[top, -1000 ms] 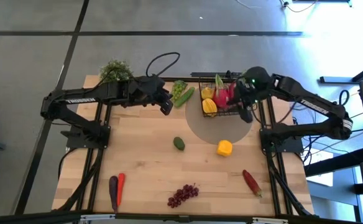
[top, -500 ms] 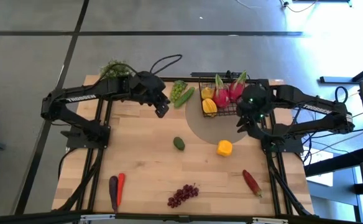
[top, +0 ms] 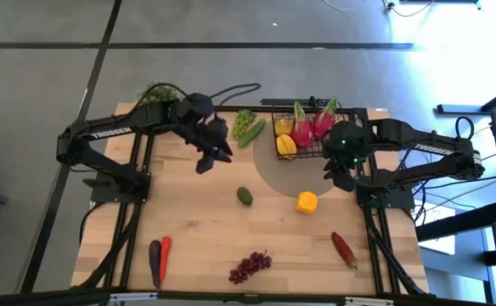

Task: Build produce basket
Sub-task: Put the yellow bell pepper into the wire basket

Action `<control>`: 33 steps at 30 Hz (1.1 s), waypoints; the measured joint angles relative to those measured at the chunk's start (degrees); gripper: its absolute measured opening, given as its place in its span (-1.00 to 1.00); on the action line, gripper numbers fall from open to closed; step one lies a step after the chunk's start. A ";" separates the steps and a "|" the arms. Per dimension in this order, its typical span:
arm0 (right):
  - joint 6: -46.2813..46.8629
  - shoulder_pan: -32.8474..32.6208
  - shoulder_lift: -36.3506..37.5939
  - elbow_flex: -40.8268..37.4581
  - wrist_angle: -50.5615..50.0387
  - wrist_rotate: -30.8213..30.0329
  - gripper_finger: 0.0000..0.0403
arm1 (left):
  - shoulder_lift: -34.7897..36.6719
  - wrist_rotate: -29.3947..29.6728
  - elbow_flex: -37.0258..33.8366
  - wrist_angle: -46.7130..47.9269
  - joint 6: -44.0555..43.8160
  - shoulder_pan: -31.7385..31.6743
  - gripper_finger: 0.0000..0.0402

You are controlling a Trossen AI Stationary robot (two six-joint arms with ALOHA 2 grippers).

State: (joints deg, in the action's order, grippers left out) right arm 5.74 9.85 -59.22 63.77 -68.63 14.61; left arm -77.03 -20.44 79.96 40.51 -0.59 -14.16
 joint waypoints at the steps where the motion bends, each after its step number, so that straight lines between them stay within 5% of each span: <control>1: -0.01 0.00 0.00 0.00 0.07 0.00 -0.36 | 0.00 -2.38 0.00 0.01 1.66 0.03 -0.46; 5: -0.02 0.02 0.00 0.00 0.39 0.00 -0.36 | 0.00 -9.79 0.00 0.90 7.11 0.06 -0.46; 12: 1.89 0.02 0.00 0.00 0.69 -0.01 -0.36 | 0.00 -9.53 0.00 1.36 8.67 0.91 -0.46; 22: 5.05 0.02 0.00 -0.01 0.88 0.36 -0.36 | 0.00 4.88 0.00 1.29 8.71 1.21 -0.46; 33: 21.03 0.02 0.00 -0.02 3.55 -4.14 -0.36 | 0.00 16.25 0.00 1.27 8.73 1.21 -0.46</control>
State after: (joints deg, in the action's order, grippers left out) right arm 26.77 9.87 -59.22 63.75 -65.08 10.47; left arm -77.03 -4.19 79.96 41.78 8.14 -12.95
